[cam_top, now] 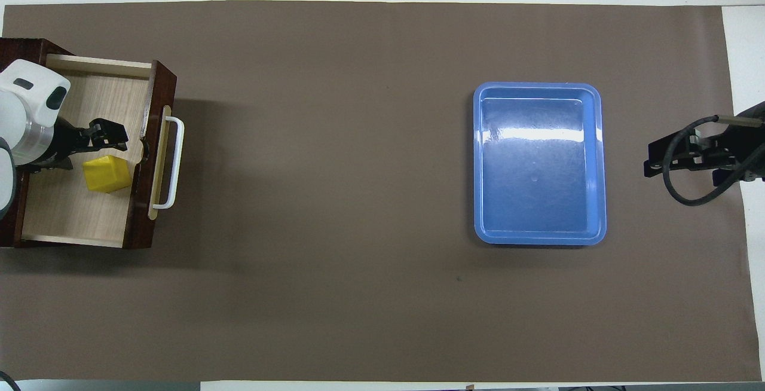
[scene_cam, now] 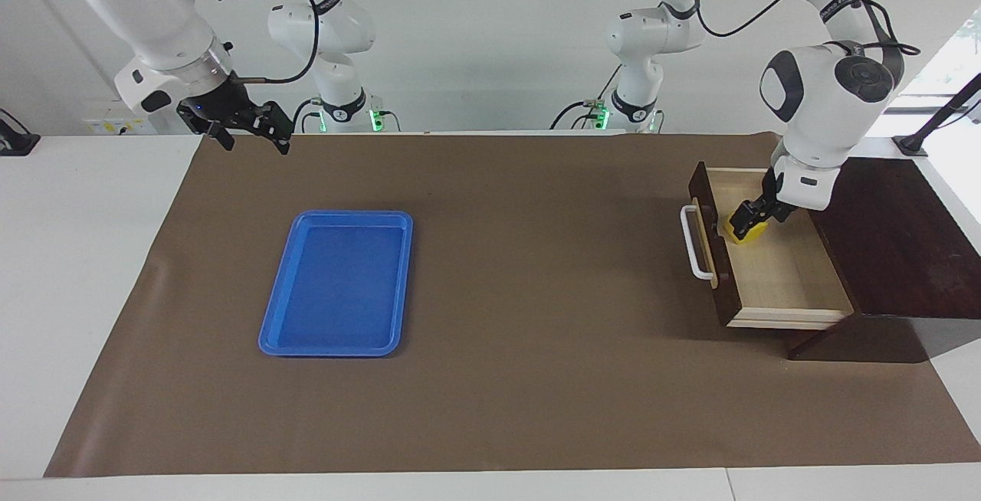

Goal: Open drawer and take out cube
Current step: 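Lift the yellow cube with the left gripper while the right gripper approaches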

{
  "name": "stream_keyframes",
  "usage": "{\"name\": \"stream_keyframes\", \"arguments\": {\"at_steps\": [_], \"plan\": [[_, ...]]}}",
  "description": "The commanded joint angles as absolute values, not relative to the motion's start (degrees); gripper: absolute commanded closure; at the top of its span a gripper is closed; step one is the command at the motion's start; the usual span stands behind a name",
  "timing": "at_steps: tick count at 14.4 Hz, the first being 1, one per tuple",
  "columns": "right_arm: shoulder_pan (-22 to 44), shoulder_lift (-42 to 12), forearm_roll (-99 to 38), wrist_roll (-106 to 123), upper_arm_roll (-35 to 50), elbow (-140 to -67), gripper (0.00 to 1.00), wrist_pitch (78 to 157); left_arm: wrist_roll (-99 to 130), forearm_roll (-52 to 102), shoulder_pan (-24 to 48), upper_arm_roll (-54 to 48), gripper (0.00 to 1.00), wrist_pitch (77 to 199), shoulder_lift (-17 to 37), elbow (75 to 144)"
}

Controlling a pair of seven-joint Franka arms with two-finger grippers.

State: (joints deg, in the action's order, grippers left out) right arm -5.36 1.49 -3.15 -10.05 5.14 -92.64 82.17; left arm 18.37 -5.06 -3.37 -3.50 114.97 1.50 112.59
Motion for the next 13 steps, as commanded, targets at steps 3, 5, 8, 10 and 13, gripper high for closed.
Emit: {"name": "stream_keyframes", "arguments": {"at_steps": [3,5,8,10,13], "plan": [[-5.5,4.7,-7.7,-19.2,5.3,-97.9,0.0,82.9,18.5,-4.4,-4.0,-3.8,0.19,118.1,-0.4,116.6],[-3.4,5.9,-9.0,-26.2,5.3,-101.1,0.0,84.9,18.1,-4.4,-5.0,-3.9,0.23,118.6,-0.1,116.7],[-2.4,5.8,-15.4,-39.0,5.4,-103.9,0.0,85.7,17.9,-4.4,-5.1,-3.9,0.64,118.7,0.3,115.9],[-0.3,5.5,-18.7,-45.0,5.5,-106.6,0.0,88.6,18.2,-4.5,-4.6,-3.9,0.9,116.8,0.9,113.1],[6.0,4.1,-23.3,-56.6,5.5,-111.1,0.0,97.3,18.9,-4.3,-4.1,-4.1,1.0,106.8,2.2,103.2]]}}
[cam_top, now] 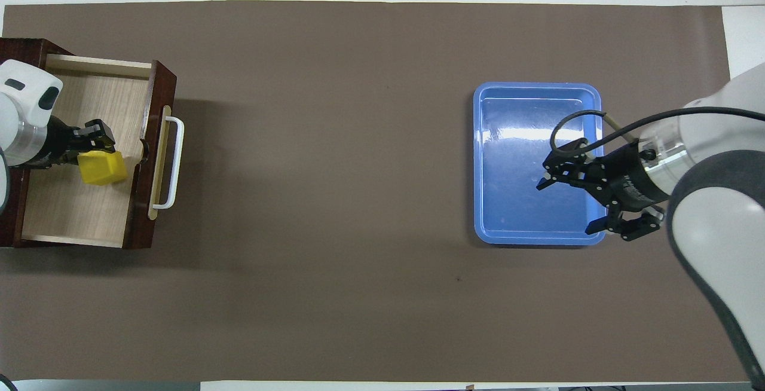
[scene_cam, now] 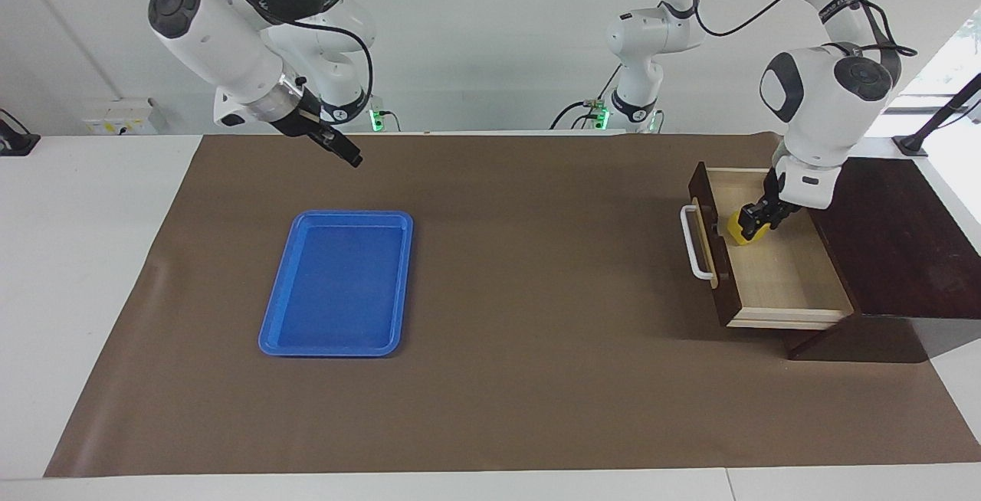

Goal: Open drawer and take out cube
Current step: 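Lift the yellow cube with the left gripper while the right gripper approaches, then bring the cube to the right gripper and close the right gripper on it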

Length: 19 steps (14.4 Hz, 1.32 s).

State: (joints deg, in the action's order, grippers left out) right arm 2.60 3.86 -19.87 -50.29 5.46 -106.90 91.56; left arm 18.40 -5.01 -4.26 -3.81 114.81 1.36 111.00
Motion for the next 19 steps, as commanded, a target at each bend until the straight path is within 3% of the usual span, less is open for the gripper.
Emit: {"name": "stream_keyframes", "arguments": {"at_steps": [1,2,4,8,10,15,19], "plan": [[7.4,3.2,-25.0,-59.3,5.5,-112.1,0.0,100.4,21.0,-4.3,-3.9,-4.4,1.0,100.8,3.4,97.0],[9.9,1.9,-26.8,-61.8,5.5,-112.3,0.0,103.5,25.8,-4.2,-1.8,-4.4,1.0,96.4,4.1,92.5],[14.0,-1.0,-29.5,-68.5,5.5,-112.4,0.0,110.1,38.0,-2.1,2.6,-4.5,1.0,93.0,4.0,89.7],[19.9,-4.1,-44.1,-77.9,5.5,-117.1,0.0,128.2,73.7,3.1,14.0,-4.7,1.0,94.9,2.7,90.6],[23.4,-5.0,-51.0,-77.9,5.6,-119.0,0.0,133.8,87.6,8.9,16.2,-4.8,1.0,102.5,0.4,96.4],[25.2,-6.3,-54.3,-75.9,5.5,-118.9,0.0,134.7,112.1,9.1,23.4,-4.8,1.0,117.8,-4.8,110.9],[25.2,-6.5,-54.2,-73.7,5.5,-118.5,0.0,134.7,119.2,8.7,27.4,-4.8,1.0,119.0,-2.2,113.2]]}}
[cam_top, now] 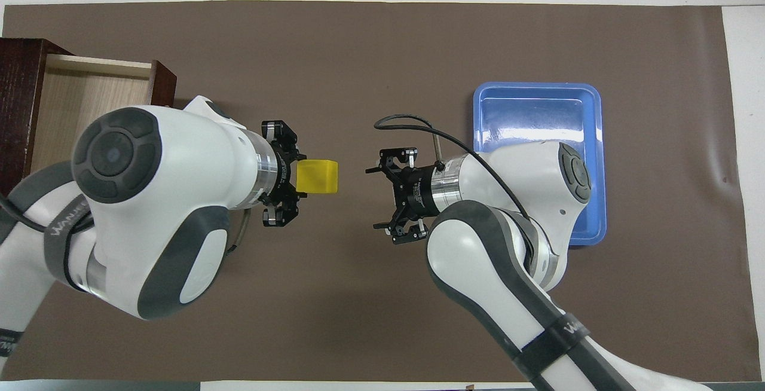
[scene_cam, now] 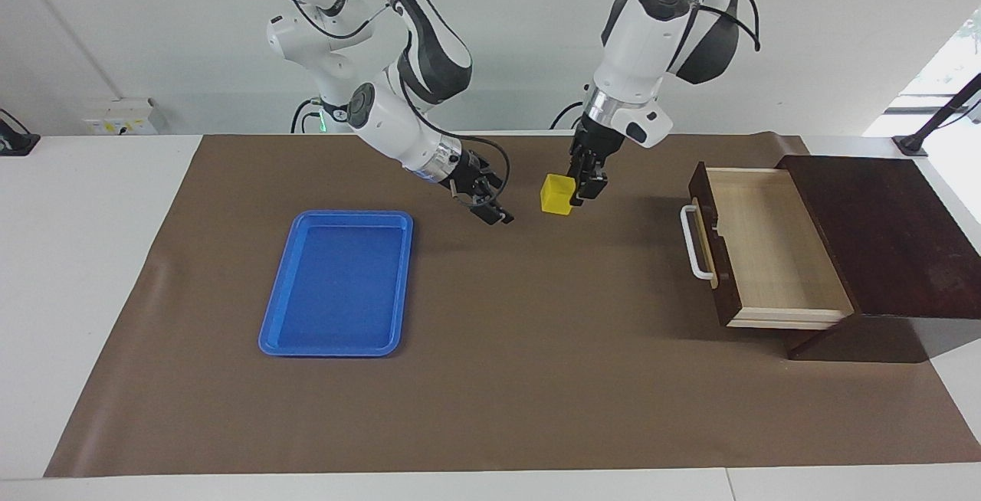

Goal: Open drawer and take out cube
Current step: 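Bring the cube to the right gripper and close the right gripper on it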

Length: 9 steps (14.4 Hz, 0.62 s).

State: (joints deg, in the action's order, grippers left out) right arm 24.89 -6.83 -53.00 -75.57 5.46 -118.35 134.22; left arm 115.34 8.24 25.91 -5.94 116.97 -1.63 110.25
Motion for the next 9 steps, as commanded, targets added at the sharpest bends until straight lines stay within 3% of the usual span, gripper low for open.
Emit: {"name": "stream_keyframes", "arguments": {"at_steps": [1,9], "plan": [[25.3,-6.5,-54.2,-73.6,5.5,-118.5,0.0,134.7,119.7,8.4,30.1,-4.8,1.0,119.7,-2.1,114.1],[28.2,-6.5,-55.0,-75.7,5.6,-119.8,0.0,140.6,125.2,6.9,33.5,-4.8,1.0,124.1,-1.1,114.9]]}}
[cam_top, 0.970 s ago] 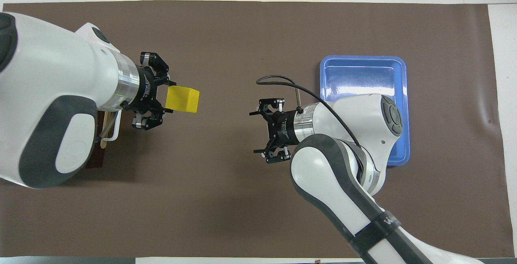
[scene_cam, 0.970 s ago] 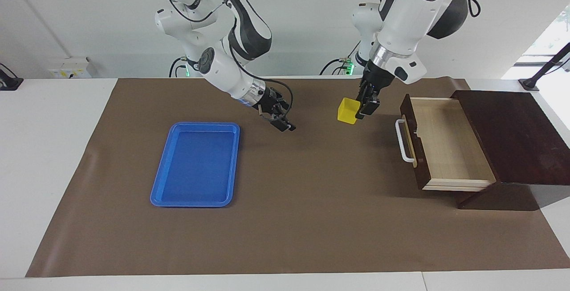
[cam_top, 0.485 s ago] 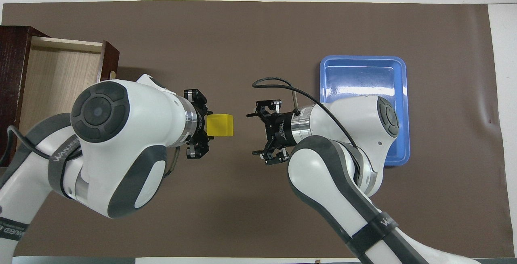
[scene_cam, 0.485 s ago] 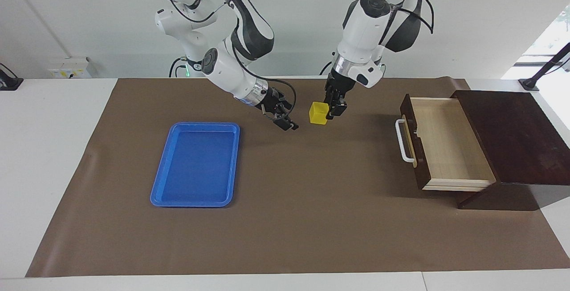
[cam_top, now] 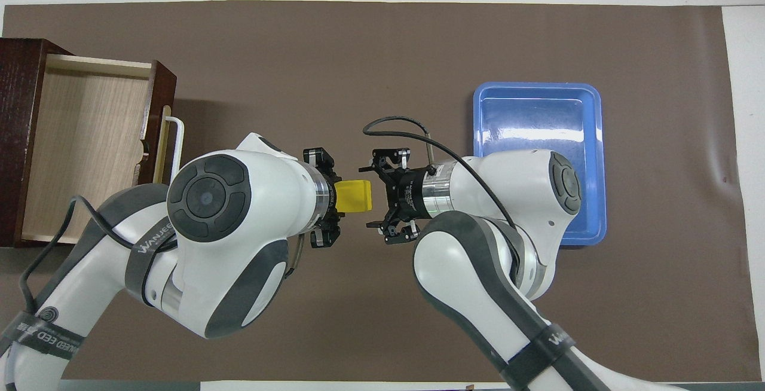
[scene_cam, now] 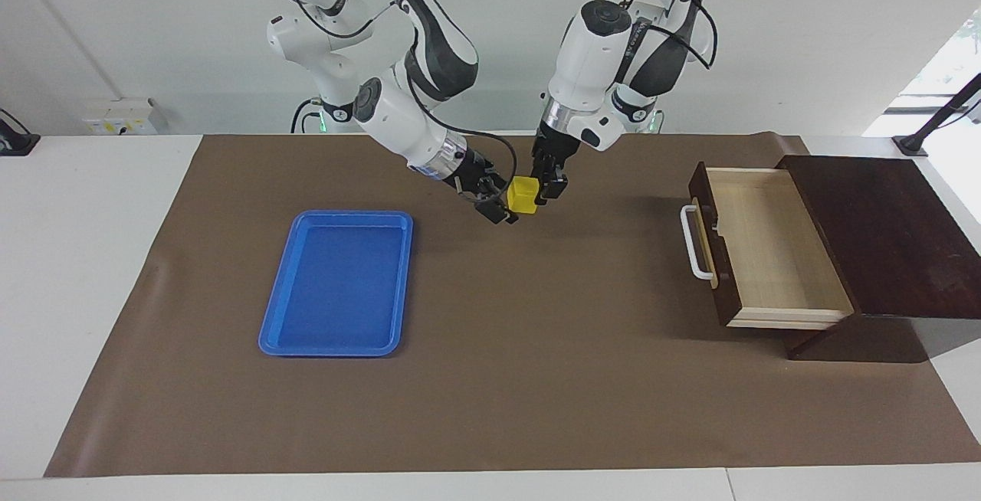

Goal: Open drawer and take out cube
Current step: 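Bring the cube to the right gripper and close the right gripper on it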

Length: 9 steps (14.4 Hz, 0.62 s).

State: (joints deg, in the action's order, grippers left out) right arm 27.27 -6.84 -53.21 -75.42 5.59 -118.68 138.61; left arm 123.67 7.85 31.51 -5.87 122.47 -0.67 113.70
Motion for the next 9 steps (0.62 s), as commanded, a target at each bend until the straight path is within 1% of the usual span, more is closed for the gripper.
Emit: {"name": "stream_keyframes", "arguments": {"at_steps": [1,7,8,9], "plan": [[28.2,-6.5,-55.0,-76.1,5.6,-119.7,0.0,140.7,125.3,6.9,33.8,-4.8,1.0,124.2,-1.1,115.0],[28.2,-6.6,-55.0,-76.6,5.6,-119.6,0.0,141.3,125.0,6.8,33.8,-4.8,1.0,124.4,-1.1,115.2],[28.2,-6.6,-55.1,-76.6,5.6,-119.6,0.16,141.3,124.9,6.8,33.8,-4.8,1.0,124.4,-1.1,115.3],[28.2,-6.6,-55.1,-76.7,5.6,-119.6,0.44,141.3,124.9,6.7,33.6,-4.8,1.0,124.4,-1.1,115.2]]}}
